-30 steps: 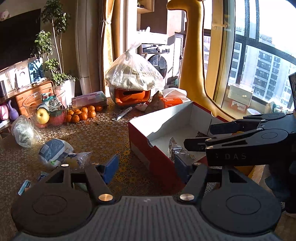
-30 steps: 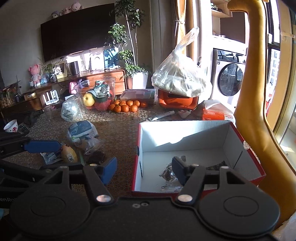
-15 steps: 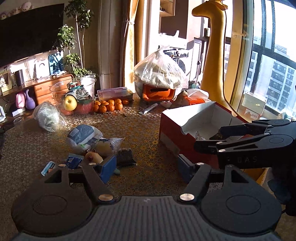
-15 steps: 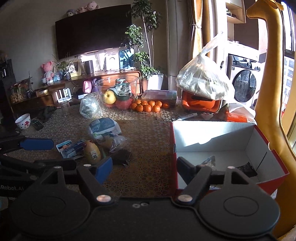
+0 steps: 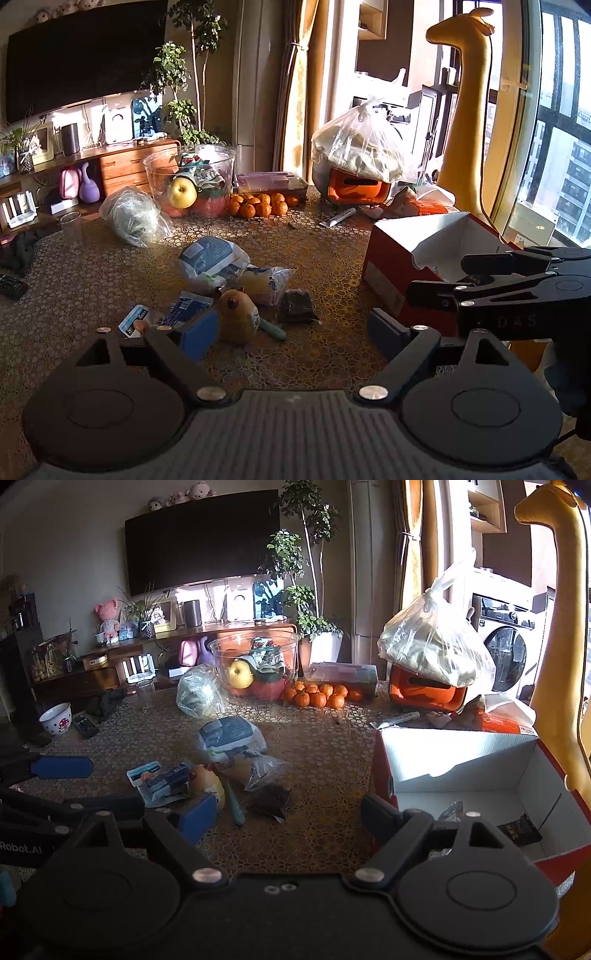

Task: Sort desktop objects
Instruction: 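Withdraw both open tools from the red box back over the table, then grasp blue-and-white packet with left tool while right tool grasps dark bag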

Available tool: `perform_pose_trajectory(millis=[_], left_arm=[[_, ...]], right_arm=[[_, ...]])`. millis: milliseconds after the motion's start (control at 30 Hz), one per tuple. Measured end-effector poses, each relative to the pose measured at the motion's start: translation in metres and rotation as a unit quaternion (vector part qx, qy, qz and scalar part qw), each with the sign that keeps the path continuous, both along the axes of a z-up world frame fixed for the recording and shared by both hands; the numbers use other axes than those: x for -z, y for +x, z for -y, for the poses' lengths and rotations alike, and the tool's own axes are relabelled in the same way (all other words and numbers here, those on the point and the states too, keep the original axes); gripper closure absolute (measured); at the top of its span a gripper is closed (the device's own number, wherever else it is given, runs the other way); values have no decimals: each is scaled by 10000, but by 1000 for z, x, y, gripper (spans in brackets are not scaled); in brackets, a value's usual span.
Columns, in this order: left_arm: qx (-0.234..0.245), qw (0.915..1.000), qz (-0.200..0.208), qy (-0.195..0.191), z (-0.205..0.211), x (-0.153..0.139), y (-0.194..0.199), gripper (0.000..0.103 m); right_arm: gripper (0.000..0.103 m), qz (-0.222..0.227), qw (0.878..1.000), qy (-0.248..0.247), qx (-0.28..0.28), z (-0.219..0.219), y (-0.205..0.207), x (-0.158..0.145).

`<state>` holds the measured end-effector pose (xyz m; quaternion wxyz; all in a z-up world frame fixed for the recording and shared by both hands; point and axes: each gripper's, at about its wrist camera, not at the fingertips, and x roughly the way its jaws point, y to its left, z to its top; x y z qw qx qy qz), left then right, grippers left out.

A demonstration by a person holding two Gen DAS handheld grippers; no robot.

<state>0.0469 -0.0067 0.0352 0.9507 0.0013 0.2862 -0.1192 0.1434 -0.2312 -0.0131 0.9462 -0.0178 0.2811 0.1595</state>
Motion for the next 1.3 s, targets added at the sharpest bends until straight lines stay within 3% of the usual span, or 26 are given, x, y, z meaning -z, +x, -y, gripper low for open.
perform_pose_trajectory(millis=[133, 367, 733, 1300], left_arm=[[-188, 9998, -14, 20, -11, 5, 4, 0], [-438, 9990, 41, 121, -29, 14, 11, 0], [-786, 9964, 29, 329, -59, 37, 33, 0], [-818, 9960, -182, 300, -74, 73, 79, 0]], right_arm=[[10, 68, 9999, 36, -85, -8, 5, 3], [4, 148, 9999, -33, -71, -25, 19, 15], [4, 13, 9998, -201, -73, -48, 50, 42], [7, -319, 9992, -234, -49, -59, 102, 79]])
